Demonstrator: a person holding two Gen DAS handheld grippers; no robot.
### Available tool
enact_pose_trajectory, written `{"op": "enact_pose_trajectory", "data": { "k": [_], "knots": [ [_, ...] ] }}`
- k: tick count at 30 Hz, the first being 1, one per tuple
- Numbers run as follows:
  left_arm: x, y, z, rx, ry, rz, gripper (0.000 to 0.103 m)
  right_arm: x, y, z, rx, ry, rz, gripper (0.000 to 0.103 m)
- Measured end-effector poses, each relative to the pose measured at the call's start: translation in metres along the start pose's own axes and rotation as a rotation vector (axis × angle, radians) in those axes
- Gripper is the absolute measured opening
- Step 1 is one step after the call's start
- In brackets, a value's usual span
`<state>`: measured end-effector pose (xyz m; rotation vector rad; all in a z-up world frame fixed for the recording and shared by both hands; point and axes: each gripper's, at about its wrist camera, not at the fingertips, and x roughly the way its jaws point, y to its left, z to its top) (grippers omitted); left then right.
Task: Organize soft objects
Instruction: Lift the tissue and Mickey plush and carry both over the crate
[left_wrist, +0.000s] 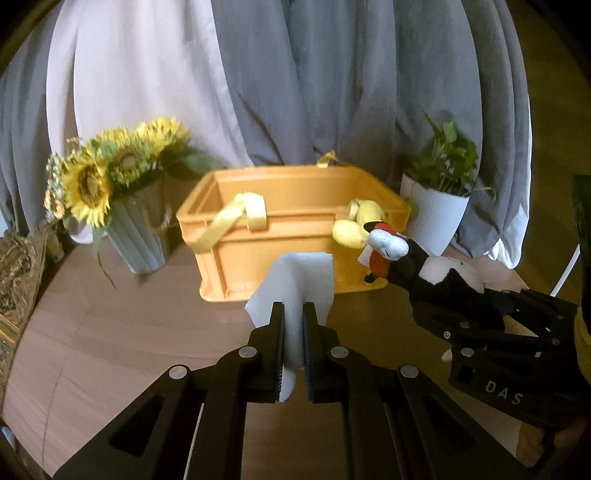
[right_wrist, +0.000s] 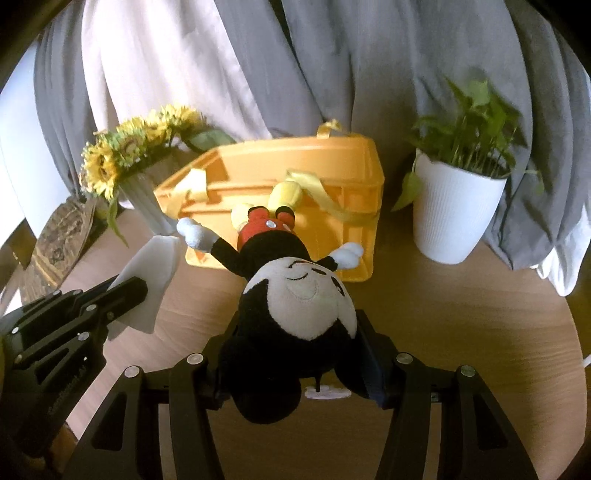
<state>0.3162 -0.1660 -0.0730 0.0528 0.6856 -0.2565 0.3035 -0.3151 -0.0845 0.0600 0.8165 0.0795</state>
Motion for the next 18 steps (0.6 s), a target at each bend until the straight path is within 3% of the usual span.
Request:
{"op": "enact_pose_trajectory", "data": {
  "k": [18],
  "knots": [
    [-0.037,0.018,0.037,0.004,-0.175,0.031,0.011,-0.039,0.026,0.036,-0.044,-0.167,-0.009,0.057]
  ]
}}
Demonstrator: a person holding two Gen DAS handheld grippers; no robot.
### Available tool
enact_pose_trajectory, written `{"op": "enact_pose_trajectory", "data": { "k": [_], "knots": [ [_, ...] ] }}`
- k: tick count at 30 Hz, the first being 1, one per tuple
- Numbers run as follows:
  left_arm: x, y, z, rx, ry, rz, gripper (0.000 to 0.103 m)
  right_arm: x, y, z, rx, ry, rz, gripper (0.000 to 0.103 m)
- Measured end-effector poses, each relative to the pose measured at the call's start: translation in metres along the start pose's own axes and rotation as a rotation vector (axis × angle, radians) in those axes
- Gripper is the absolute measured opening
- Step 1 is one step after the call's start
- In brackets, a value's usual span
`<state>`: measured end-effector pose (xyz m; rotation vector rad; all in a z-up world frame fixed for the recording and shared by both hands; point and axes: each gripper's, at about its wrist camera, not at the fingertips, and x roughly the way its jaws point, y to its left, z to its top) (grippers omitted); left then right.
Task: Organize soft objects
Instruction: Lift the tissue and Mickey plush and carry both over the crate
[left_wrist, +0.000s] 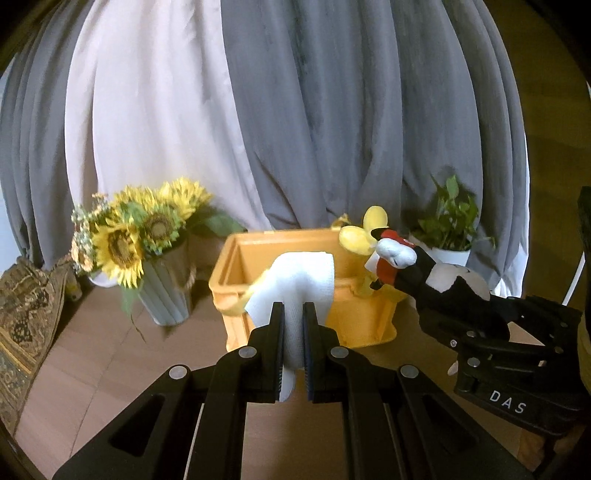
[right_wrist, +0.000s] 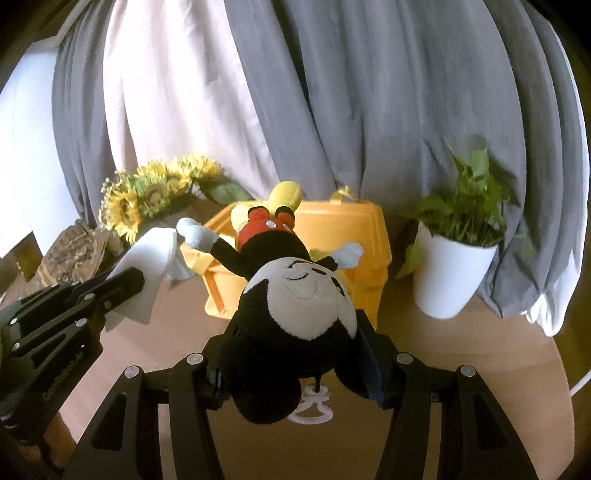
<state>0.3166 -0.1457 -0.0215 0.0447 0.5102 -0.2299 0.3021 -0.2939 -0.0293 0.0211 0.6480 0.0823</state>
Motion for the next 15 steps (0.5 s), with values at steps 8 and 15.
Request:
{"op": "enact_pose_trajectory", "data": {
  "k": [8,15],
  "knots": [
    [-0.002,0.002,0.022,-0.004,-0.065,-0.001,0.011,-0.005,0.005,0.022,-0.037,-0.072,-0.004,0.057],
    [0.0,0.002,0.039,0.006,-0.113,0.008,0.011,-0.006,0.004,0.04,-0.05,-0.125,-0.005,0.057]
  ]
}}
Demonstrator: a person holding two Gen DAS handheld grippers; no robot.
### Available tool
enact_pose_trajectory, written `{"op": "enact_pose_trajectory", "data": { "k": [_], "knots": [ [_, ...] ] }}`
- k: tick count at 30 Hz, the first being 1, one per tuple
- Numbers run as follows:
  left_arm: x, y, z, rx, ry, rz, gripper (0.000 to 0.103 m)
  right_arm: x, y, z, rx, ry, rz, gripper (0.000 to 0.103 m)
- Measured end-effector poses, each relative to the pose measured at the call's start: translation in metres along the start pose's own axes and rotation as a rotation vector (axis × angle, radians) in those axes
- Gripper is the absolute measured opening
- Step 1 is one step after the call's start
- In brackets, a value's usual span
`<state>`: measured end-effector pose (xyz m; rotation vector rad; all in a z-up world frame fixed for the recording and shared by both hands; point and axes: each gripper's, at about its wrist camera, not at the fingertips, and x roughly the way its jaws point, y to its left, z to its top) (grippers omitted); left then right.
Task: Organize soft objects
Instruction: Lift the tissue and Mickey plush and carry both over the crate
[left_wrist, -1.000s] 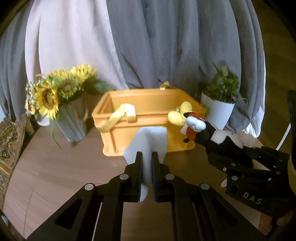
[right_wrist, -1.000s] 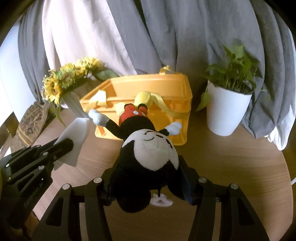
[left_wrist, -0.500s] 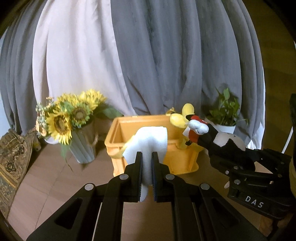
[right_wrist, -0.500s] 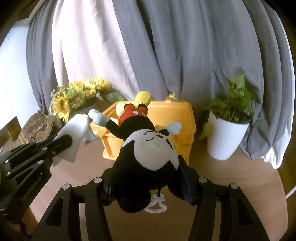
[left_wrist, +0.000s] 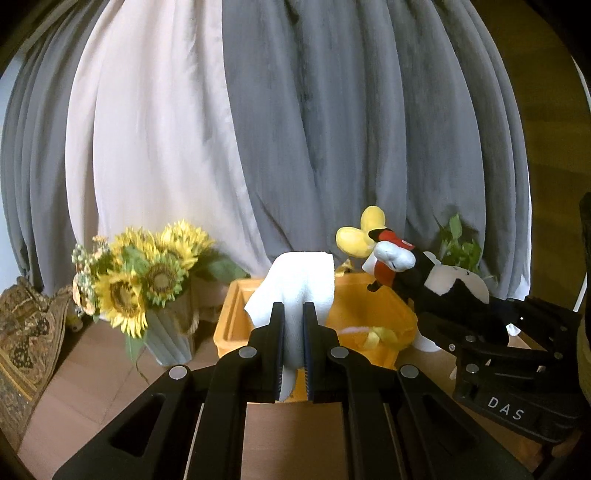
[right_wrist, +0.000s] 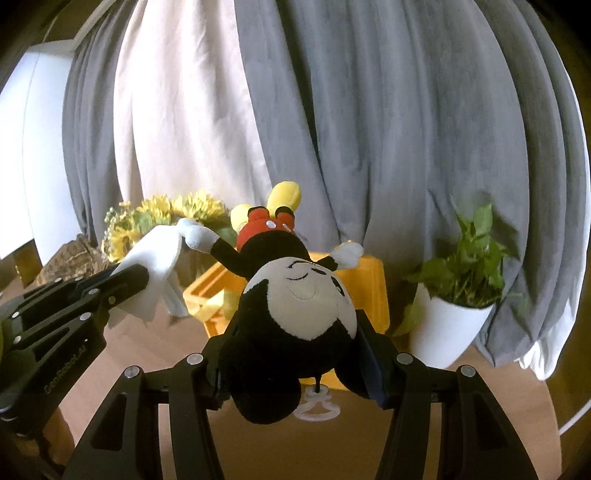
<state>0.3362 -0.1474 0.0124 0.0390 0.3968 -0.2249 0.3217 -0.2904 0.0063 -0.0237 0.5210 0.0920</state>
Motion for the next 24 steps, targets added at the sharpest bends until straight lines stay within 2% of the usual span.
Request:
{"op": "enact_pose_trajectory", "data": {
  "k": [12,24],
  "knots": [
    [0.021,0.0,0.025,0.027,-0.043,0.006,0.011,0.015,-0.006,0.026,-0.023,-0.052,0.003,0.057],
    [0.065,0.004,0.038,0.043,-0.027,0.023,0.011,0.057,-0.02,0.046,-0.018,-0.042,0.024,0.057]
  ]
}}
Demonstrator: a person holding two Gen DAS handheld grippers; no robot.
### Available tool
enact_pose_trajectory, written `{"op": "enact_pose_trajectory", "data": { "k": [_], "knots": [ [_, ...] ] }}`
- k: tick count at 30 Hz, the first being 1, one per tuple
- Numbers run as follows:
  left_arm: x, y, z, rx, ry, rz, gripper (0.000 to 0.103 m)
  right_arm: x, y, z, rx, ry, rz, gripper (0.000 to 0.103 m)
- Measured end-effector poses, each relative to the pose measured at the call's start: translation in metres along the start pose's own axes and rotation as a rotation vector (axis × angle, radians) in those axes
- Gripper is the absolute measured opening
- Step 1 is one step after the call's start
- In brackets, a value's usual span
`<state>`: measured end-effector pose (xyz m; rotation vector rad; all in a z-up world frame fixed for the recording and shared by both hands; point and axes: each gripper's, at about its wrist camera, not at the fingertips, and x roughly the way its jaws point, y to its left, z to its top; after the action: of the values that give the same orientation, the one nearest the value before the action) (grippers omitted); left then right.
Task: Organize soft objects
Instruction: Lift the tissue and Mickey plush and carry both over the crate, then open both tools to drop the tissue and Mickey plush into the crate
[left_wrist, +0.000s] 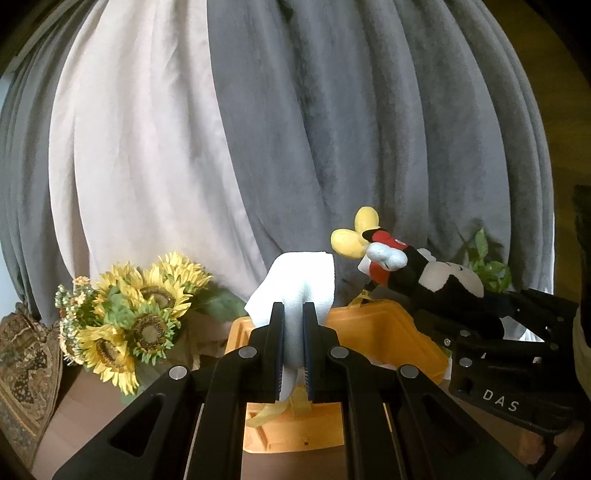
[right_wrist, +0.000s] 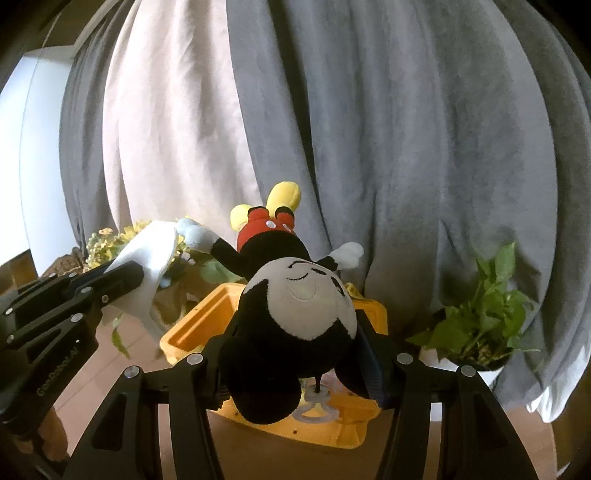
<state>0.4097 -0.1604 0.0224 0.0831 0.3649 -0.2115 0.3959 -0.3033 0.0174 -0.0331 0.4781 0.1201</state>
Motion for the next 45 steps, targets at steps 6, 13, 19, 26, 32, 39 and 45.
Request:
{"op": "enact_pose_trajectory", "data": {
  "k": [6,13,19,26,32,39,45],
  "knots": [
    [0.03,0.003,0.0,0.003,0.026,0.007,0.011,0.027,-0.006,0.005,0.001,0.013,0.003,0.057],
    [0.065,0.005,-0.006,0.008,0.062,0.016,0.011,0.062,-0.012,0.007,-0.026,0.029,0.008,0.057],
    [0.096,0.009,-0.015,0.005,0.108,0.019,0.011,0.094,-0.015,0.003,-0.049,0.065,0.024,0.057],
    [0.125,0.009,-0.033,0.004,0.18,0.006,0.011,0.126,-0.017,-0.011,-0.058,0.133,0.033,0.057],
    [0.143,0.01,-0.048,0.001,0.23,0.002,0.011,0.143,-0.018,-0.023,-0.066,0.191,0.036,0.058],
    [0.156,0.012,-0.055,-0.003,0.264,0.004,0.031,0.157,-0.015,-0.035,-0.078,0.244,0.049,0.06],
    [0.154,0.011,-0.057,0.004,0.263,0.027,0.042,0.157,-0.018,-0.035,-0.064,0.228,0.016,0.075]
  ]
}}
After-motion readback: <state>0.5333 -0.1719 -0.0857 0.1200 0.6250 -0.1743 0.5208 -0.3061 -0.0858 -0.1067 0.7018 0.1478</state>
